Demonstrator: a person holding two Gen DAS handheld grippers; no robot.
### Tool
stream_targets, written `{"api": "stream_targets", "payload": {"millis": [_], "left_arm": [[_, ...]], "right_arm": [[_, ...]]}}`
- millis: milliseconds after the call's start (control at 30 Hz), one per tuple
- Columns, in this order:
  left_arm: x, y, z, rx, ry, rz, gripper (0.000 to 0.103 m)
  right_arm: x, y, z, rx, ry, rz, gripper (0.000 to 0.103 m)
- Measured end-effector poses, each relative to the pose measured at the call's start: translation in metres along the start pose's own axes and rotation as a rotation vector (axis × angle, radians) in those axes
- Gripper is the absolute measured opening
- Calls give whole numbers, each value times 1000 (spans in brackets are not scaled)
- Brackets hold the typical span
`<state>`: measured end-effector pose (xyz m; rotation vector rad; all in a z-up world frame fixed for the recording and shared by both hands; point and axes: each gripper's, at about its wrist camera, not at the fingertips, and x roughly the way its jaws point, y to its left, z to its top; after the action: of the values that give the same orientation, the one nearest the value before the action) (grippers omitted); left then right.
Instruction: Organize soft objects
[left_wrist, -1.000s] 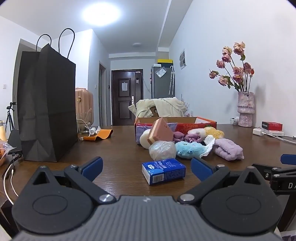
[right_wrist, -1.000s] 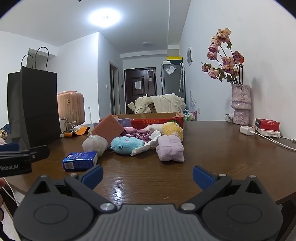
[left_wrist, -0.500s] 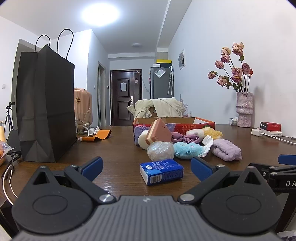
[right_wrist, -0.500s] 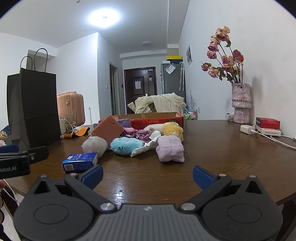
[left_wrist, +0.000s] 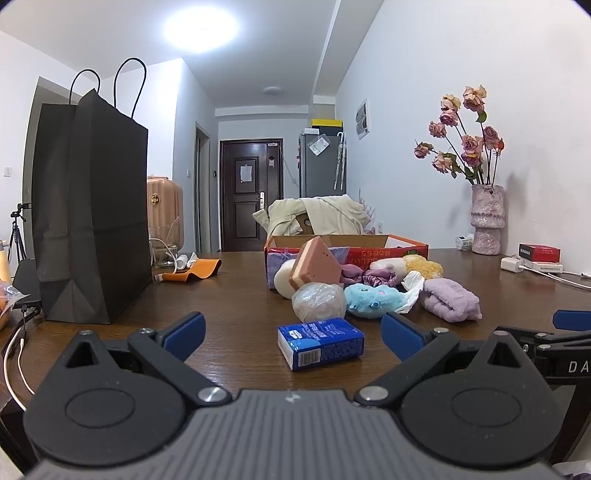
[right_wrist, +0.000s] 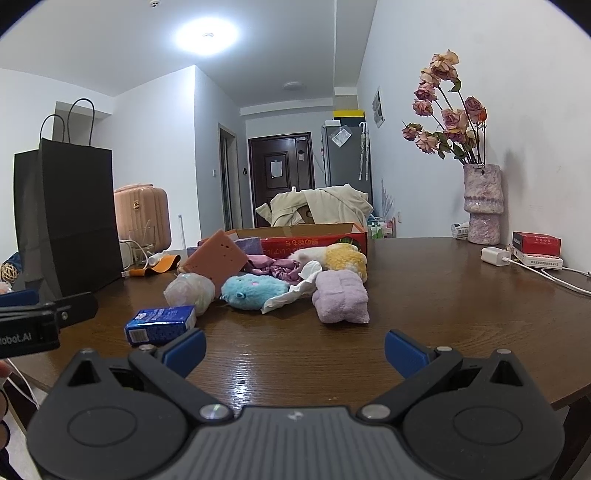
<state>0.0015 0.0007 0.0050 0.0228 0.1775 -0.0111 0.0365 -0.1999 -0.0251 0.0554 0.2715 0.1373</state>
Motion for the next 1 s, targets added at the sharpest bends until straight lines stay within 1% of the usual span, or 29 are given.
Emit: {"api": "stream_targets", "payload": {"millis": [1000], "left_arm": [[0,2,1,-2,3,-1,103]], "right_arm": [[2,1,-1,3,-1,6,103]]}}
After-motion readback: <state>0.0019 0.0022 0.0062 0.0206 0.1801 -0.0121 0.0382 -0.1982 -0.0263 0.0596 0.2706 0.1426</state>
